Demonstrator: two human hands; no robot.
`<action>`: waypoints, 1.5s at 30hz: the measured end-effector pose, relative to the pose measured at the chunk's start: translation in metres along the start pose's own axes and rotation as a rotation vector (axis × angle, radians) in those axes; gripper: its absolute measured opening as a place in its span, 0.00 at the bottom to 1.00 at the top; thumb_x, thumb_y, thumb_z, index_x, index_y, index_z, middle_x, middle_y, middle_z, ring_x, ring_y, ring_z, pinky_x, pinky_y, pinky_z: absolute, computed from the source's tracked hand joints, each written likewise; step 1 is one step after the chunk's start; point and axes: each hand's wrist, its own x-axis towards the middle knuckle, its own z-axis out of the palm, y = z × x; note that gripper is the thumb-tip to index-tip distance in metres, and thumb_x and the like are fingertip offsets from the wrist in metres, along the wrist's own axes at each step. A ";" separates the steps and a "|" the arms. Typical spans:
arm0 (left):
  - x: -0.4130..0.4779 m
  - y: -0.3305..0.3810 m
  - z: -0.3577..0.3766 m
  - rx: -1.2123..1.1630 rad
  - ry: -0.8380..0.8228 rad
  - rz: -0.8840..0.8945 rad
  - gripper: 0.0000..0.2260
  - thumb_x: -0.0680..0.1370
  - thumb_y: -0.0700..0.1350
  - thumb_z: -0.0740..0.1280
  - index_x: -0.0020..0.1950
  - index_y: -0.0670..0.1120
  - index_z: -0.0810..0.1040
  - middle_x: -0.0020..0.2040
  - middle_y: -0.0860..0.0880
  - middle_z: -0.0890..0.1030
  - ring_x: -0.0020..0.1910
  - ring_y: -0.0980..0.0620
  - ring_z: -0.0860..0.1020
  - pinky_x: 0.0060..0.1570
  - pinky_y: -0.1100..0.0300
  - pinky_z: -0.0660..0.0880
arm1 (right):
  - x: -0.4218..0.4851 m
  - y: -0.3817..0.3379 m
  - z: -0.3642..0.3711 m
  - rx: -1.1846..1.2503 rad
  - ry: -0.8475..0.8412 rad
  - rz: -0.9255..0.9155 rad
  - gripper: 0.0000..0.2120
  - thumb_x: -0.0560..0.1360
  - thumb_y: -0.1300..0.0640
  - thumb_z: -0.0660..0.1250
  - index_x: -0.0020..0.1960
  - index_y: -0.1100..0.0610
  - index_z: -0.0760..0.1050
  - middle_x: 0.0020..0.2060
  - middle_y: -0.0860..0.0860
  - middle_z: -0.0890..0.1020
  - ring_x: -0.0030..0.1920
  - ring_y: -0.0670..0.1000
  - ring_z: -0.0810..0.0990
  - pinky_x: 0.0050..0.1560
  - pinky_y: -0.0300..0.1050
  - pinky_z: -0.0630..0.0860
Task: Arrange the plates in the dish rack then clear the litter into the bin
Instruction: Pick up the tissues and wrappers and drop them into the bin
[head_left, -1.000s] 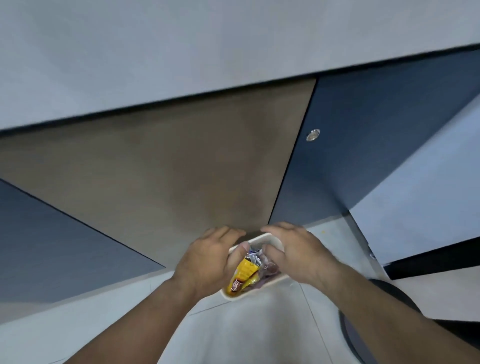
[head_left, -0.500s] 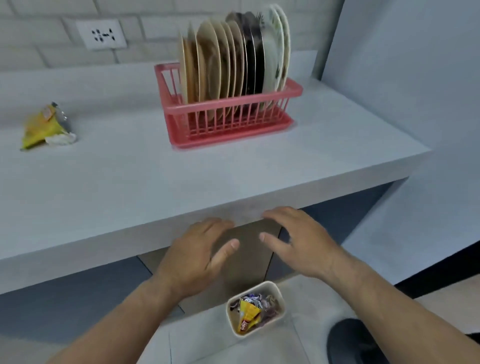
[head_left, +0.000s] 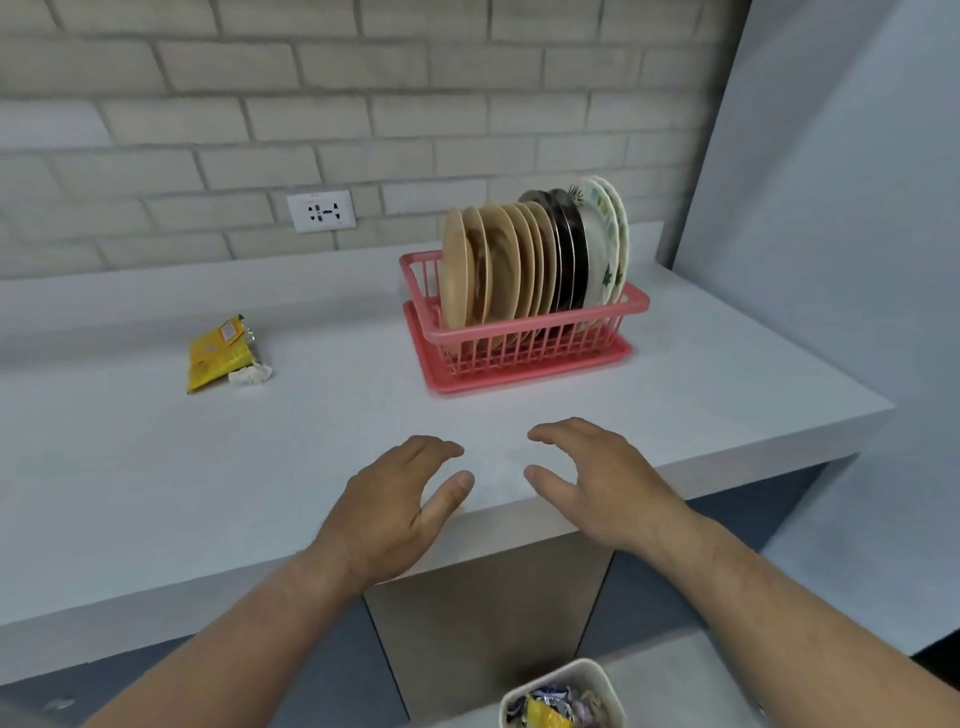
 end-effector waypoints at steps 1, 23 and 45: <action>0.003 -0.004 -0.003 -0.007 0.017 -0.014 0.24 0.77 0.65 0.50 0.68 0.57 0.70 0.65 0.63 0.71 0.63 0.62 0.71 0.63 0.62 0.68 | 0.008 -0.002 0.000 0.001 -0.006 -0.010 0.21 0.80 0.43 0.59 0.71 0.45 0.66 0.69 0.39 0.68 0.68 0.43 0.67 0.68 0.40 0.64; 0.048 -0.247 -0.117 0.069 0.276 -0.216 0.10 0.79 0.46 0.62 0.58 0.51 0.78 0.55 0.57 0.78 0.51 0.53 0.76 0.49 0.58 0.71 | 0.213 -0.160 0.128 0.051 -0.179 -0.030 0.23 0.77 0.41 0.62 0.67 0.51 0.72 0.63 0.46 0.74 0.62 0.49 0.72 0.62 0.46 0.71; 0.191 -0.427 -0.167 0.238 -0.378 -0.379 0.63 0.55 0.72 0.73 0.77 0.53 0.39 0.79 0.50 0.43 0.77 0.45 0.46 0.72 0.40 0.55 | 0.355 -0.245 0.223 0.001 -0.204 0.153 0.08 0.77 0.48 0.61 0.46 0.51 0.75 0.50 0.51 0.77 0.49 0.52 0.75 0.43 0.41 0.68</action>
